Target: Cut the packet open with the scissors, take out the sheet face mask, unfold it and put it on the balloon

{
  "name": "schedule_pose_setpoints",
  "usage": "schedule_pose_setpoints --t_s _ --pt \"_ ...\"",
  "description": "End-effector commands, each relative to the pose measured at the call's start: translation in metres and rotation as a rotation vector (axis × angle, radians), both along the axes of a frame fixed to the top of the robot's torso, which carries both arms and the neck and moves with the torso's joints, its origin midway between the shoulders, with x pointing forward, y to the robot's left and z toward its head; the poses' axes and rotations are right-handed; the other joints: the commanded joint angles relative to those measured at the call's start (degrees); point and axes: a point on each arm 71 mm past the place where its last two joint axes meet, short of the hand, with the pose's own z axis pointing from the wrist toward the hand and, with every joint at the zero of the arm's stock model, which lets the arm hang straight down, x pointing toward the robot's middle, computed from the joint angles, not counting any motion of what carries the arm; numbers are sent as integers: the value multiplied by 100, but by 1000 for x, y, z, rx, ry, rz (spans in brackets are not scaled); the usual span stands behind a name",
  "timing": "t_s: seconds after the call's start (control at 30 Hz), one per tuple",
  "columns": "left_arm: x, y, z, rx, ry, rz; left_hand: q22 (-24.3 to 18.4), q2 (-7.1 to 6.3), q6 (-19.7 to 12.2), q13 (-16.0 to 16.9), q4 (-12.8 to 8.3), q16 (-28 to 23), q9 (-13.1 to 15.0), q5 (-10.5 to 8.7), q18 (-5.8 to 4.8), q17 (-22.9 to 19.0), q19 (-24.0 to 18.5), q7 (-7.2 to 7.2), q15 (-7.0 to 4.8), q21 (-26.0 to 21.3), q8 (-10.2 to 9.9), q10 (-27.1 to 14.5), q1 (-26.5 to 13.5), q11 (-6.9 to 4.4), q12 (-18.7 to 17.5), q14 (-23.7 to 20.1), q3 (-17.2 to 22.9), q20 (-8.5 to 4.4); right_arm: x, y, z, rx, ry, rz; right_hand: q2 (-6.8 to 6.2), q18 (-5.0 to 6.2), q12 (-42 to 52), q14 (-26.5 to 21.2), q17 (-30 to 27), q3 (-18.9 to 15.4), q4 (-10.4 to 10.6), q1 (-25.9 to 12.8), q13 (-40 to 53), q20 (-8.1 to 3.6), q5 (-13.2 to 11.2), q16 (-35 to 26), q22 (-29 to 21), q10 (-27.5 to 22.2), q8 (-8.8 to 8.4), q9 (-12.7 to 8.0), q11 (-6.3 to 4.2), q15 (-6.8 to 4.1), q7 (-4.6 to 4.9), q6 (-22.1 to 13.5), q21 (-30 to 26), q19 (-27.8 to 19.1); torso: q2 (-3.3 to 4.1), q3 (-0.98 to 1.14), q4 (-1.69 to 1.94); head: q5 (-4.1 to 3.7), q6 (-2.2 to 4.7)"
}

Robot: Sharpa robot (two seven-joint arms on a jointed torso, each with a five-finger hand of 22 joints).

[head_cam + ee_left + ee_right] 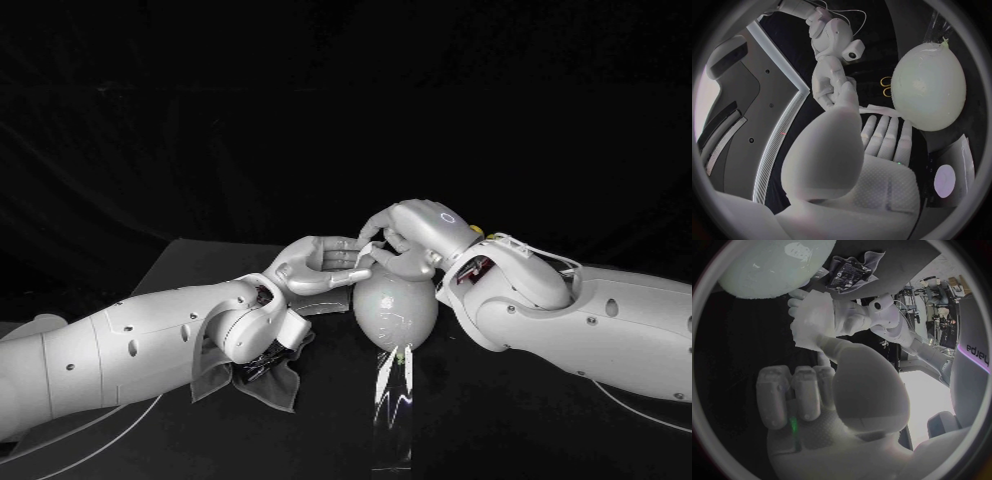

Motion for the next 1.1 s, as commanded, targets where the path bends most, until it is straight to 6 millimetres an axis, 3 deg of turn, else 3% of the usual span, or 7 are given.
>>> schedule_pose_setpoints --t_s 0.03,0.27,0.47,0.57,0.83,0.9,1.1 --pt "0 -2 2 -36 23 -20 13 175 86 12 -62 38 18 -11 43 22 104 659 -3 31 40 90 103 -7 8 115 117 4 0 1 1 -23 -23 -7 1 -80 23 629 1505 35 -1 -32 1505 -1 20 37 1506 618 23 5 -5 -10 2 31 32 645 -3 2 -4 -5 2" --pt "1 -4 1 -39 39 -23 84 574 618 57 -230 231 128 -12 235 185 885 630 -89 177 230 790 390 -68 87 919 337 -19 -1 2 2 -19 -35 -9 0 -80 23 629 1505 39 -6 -31 1505 0 20 37 1506 618 24 6 -4 -9 2 30 32 645 -4 1 -6 -19 2" --pt "2 -6 0 -35 52 -24 140 843 1049 80 -253 365 202 -5 408 234 1494 555 -195 321 387 1181 485 -164 190 1245 497 -28 -1 3 2 -18 -38 -11 0 -80 23 629 1505 39 -6 -31 1505 0 20 37 1506 618 24 6 -4 -9 2 30 32 645 -6 2 -5 -29 4" --pt "3 -6 0 -38 61 -19 131 920 1147 59 -224 396 198 -10 491 237 1593 523 -235 340 388 1305 497 -203 183 1353 567 -16 1 3 2 -22 -37 -15 -4 -80 23 629 1505 42 -10 -33 1505 0 20 37 1506 618 25 7 -2 -9 4 29 32 645 -4 2 -5 -34 7" --pt "5 -8 1 -61 74 -2 111 1080 1282 38 -172 411 181 -8 582 228 1693 468 -283 343 372 1447 584 -256 136 1468 780 -7 5 6 1 -37 -29 -24 -12 -80 23 629 1505 46 -14 -44 1505 2 21 37 1506 618 25 8 3 -7 11 20 32 645 -2 1 -1 -36 14" --pt "6 -9 1 -70 78 2 109 1209 1349 37 -127 423 180 -7 612 226 1736 432 -307 349 377 1513 618 -286 122 1524 925 -8 6 7 0 -42 -25 -25 -18 -80 23 629 1505 48 -17 -53 1505 4 22 37 1506 618 24 9 7 -5 16 12 32 645 -1 0 0 -39 14" --pt "8 -9 2 -98 90 25 114 1228 1536 35 -61 470 193 -6 664 223 1900 329 -390 392 414 1746 672 -378 96 1725 1262 -27 9 9 -1 -46 -13 -30 -94 -80 -38 629 1505 5 -24 -150 1466 21 20 37 1506 595 -4 11 45 19 59 -92 32 645 -2 -1 -1 -42 14"
